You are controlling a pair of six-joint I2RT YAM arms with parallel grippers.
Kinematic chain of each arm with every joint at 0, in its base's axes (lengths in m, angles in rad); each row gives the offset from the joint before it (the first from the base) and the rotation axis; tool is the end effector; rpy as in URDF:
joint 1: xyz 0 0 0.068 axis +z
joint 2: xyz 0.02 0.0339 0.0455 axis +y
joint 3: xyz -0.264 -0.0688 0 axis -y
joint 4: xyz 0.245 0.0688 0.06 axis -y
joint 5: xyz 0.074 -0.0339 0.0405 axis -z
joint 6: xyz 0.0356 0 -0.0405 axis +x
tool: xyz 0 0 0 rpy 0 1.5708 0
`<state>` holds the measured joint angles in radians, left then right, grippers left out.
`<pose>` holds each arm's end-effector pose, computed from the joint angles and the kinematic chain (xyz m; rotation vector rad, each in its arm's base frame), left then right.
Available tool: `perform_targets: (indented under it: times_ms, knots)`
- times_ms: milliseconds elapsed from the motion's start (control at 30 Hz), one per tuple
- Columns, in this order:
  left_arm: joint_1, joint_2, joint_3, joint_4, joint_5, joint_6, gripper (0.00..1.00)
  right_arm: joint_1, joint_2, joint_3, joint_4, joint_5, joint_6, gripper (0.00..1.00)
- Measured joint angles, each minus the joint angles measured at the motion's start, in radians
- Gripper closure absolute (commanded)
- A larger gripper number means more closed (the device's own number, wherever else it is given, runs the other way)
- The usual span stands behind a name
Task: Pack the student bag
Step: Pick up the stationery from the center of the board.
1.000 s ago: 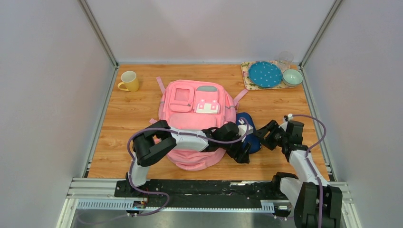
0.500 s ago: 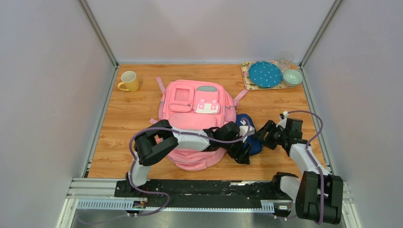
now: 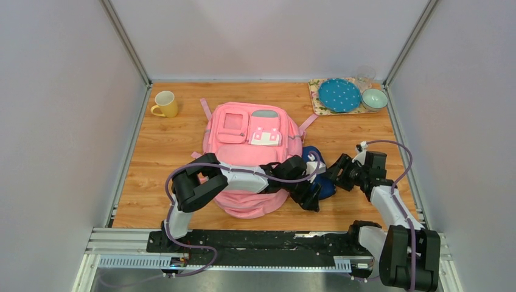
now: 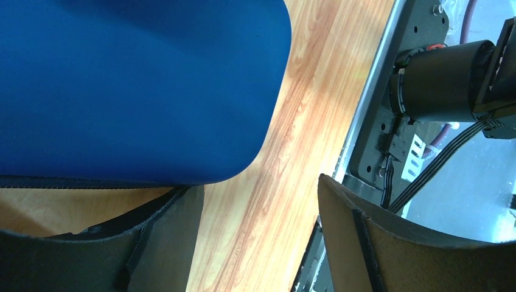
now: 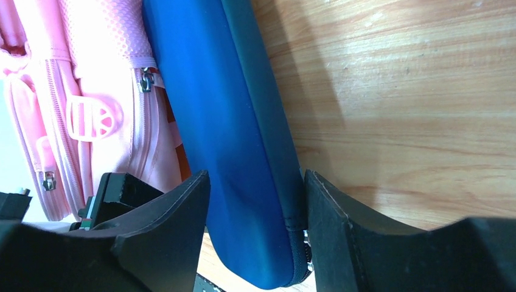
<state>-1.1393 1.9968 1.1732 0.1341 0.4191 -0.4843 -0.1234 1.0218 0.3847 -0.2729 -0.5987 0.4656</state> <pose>0.1632 -0.3892 0.1472 1.0586 2.3238 -1.2412 0.1794 -0.0020 0.1596 0.4631 2.4206 0.8885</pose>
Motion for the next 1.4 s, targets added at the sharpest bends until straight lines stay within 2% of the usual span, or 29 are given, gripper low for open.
perform_targets:
  times_ms: [267,400,467,600,867,1067,1133,1167,1300,1400]
  knots:
    - [0.001,0.0,0.0,-0.012,0.035,-0.005,0.25,0.039,-0.007,0.0,-0.011,0.029,-0.011,0.39]
    - [0.0,0.0,0.0,-0.023,0.062,-0.005,0.25,0.058,-0.028,-0.006,-0.02,0.048,-0.014,0.44]
    - [-0.001,0.0,0.0,-0.027,0.073,-0.006,0.25,0.069,-0.043,-0.008,-0.03,0.063,-0.013,0.39]
    - [-0.009,0.0,0.0,-0.034,0.095,-0.008,0.25,0.107,-0.095,-0.008,-0.063,0.085,-0.003,0.36]
    - [-0.011,0.0,0.0,-0.042,0.112,-0.009,0.25,0.137,-0.181,-0.011,-0.13,0.13,0.018,0.36]
    - [-0.011,0.0,0.0,-0.052,0.126,-0.014,0.25,0.215,-0.19,0.008,-0.192,0.228,0.029,0.36]
    - [-0.011,0.0,0.0,-0.056,0.129,-0.016,0.25,0.252,-0.193,0.025,-0.216,0.274,0.036,0.37]
    - [-0.011,0.0,0.0,-0.056,0.13,-0.016,0.25,0.266,-0.194,0.031,-0.23,0.298,0.045,0.44]
    - [-0.012,-0.001,0.0,-0.057,0.13,-0.016,0.25,0.288,-0.2,0.032,-0.261,0.357,0.063,0.49]
    - [-0.011,-0.001,0.0,-0.06,0.13,-0.017,0.25,0.292,-0.211,0.033,-0.268,0.364,0.069,0.47]
